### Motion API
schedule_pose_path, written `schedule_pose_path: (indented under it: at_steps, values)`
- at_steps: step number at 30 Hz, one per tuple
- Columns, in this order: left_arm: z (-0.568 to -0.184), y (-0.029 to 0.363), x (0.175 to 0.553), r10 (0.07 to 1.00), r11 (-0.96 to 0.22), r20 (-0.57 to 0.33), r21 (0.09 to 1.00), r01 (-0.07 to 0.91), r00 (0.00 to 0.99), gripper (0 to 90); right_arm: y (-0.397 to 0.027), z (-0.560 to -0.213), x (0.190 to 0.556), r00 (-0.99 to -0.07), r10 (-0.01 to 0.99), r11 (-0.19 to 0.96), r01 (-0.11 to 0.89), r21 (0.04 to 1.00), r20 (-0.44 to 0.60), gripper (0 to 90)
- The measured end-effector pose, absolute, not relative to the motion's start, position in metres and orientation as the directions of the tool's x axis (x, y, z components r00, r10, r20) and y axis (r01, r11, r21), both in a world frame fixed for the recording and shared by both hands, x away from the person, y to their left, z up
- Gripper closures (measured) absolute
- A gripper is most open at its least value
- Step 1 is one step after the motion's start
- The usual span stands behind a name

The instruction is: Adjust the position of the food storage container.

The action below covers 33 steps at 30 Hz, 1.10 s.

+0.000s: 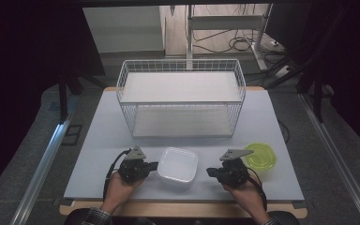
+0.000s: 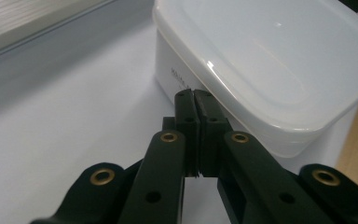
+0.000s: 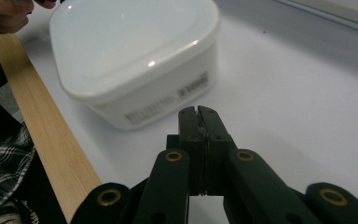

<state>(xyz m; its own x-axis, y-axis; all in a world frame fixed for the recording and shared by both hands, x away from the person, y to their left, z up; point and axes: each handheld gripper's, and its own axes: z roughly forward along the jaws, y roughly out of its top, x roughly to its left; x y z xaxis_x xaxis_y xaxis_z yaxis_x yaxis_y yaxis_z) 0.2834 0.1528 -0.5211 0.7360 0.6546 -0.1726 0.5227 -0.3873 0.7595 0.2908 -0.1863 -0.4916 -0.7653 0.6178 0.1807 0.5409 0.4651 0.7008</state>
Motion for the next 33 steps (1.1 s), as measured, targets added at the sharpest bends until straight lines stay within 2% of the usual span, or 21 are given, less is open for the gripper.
schedule_pose_path:
  at_steps: [13, 19, 22, 23, 24, 25, 26, 27, 28, 29, 30, 33]
  values:
    - [-0.521, 0.141, 0.271, 0.618, -0.436, -0.152, 0.75, 0.497, 0.771, 89.0, -0.178, -0.497, 0.295, -0.755, 0.63, 0.453, 0.547, 0.704, 0.182, 90.0]
    - [-0.518, 0.143, 0.268, 0.625, -0.442, -0.13, 0.753, 0.487, 0.77, 86.6, -0.173, -0.499, 0.297, -0.754, 0.64, 0.465, 0.534, 0.706, 0.149, 90.0]
    - [-0.514, 0.152, 0.265, 0.658, -0.447, -0.079, 0.759, 0.473, 0.749, 73.4, -0.177, -0.494, 0.295, -0.752, 0.651, 0.475, 0.512, 0.715, 0.106, 87.4]
    - [-0.513, 0.156, 0.264, 0.672, -0.444, -0.064, 0.762, 0.471, 0.738, 73.4, -0.177, -0.494, 0.295, -0.752, 0.651, 0.475, 0.512, 0.715, 0.106, 87.4]
    - [-0.513, 0.16, 0.262, 0.686, -0.436, -0.054, 0.768, 0.47, 0.725, 66.3, -0.179, -0.494, 0.295, -0.751, 0.65, 0.469, 0.512, 0.72, 0.111, 85.4]
    - [-0.511, 0.164, 0.26, 0.689, -0.443, -0.036, 0.77, 0.46, 0.724, 50.1, -0.183, -0.492, 0.294, -0.753, 0.649, 0.465, 0.503, 0.728, 0.106, 79.0]
    - [-0.51, 0.168, 0.258, 0.688, -0.445, -0.024, 0.776, 0.447, 0.726, 50.1, -0.183, -0.492, 0.294, -0.753, 0.649, 0.465, 0.503, 0.728, 0.106, 79.0]
    - [-0.51, 0.172, 0.258, 0.69, -0.442, -0.019, 0.781, 0.441, 0.724, 41.6, -0.185, -0.49, 0.292, -0.754, 0.65, 0.467, 0.497, 0.732, 0.097, 74.4]
    - [-0.51, 0.177, 0.259, 0.69, -0.422, -0.039, 0.789, 0.446, 0.722, 30.5, -0.189, -0.488, 0.29, -0.757, 0.649, 0.468, 0.478, 0.743, 0.077, 64.3]
    - [-0.51, 0.177, 0.259, 0.69, -0.422, -0.039, 0.789, 0.446, 0.722, 26.1, -0.189, -0.488, 0.29, -0.757, 0.649, 0.468, 0.478, 0.743, 0.077, 64.3]
    - [-0.51, 0.178, 0.26, 0.689, -0.413, -0.05, 0.793, 0.448, 0.723, 26.1, -0.191, -0.487, 0.29, -0.758, 0.648, 0.467, 0.473, 0.747, 0.075, 60.3]
    - [-0.513, 0.174, 0.261, 0.693, -0.418, -0.043, 0.789, 0.45, 0.719, 13.2, -0.195, -0.486, 0.288, -0.754, 0.652, 0.456, 0.471, 0.755, 0.077, 49.5]
